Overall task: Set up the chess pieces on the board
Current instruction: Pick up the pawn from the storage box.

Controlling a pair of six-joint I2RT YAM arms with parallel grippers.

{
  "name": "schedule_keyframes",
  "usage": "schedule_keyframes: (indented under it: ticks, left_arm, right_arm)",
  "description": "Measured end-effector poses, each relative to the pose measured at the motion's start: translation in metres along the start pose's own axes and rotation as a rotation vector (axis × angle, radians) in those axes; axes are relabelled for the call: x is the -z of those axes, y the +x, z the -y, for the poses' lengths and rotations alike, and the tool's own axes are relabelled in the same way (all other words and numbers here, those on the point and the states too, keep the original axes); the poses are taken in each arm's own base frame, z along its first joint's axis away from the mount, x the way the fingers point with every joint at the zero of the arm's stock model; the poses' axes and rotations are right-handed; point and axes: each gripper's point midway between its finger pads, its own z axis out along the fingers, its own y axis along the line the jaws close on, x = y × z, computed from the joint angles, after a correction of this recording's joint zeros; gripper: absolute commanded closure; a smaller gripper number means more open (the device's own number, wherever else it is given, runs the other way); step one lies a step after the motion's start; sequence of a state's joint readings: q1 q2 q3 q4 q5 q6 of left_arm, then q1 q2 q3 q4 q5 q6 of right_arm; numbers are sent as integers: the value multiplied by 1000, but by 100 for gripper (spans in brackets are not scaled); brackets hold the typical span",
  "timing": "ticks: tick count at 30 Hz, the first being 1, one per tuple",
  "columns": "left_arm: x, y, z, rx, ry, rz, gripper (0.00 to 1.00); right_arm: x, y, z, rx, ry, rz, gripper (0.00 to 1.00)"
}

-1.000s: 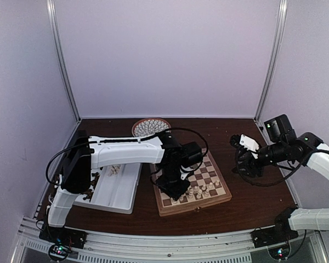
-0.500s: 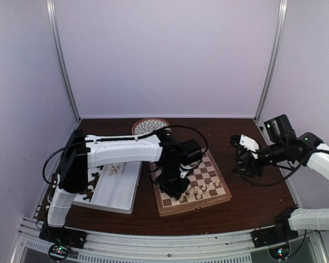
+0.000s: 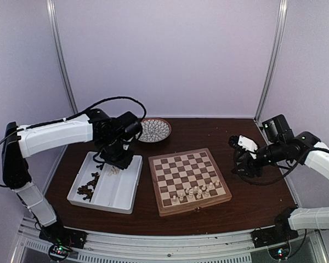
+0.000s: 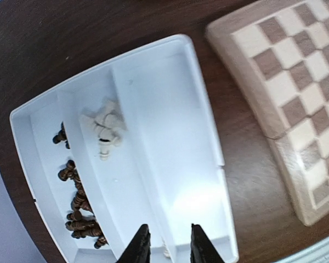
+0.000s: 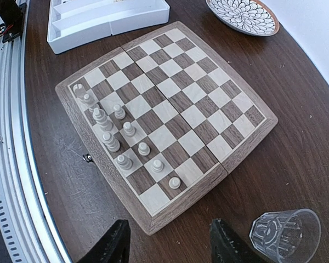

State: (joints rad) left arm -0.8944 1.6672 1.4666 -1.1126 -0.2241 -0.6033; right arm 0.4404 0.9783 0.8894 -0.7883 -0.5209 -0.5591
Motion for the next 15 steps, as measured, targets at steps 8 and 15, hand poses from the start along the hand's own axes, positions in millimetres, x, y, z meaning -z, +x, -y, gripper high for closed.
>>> schedule_keyframes:
  ticks: [8, 15]
  left_arm:
    - [-69, 16, -58, 37, -138, -107, 78]
    - [-97, 10, -79, 45, -149, -131, 75]
  right_arm:
    - [-3, 3, 2, 1, -5, -14, 48]
    - [-4, 4, 4, -4, -1, -18, 47]
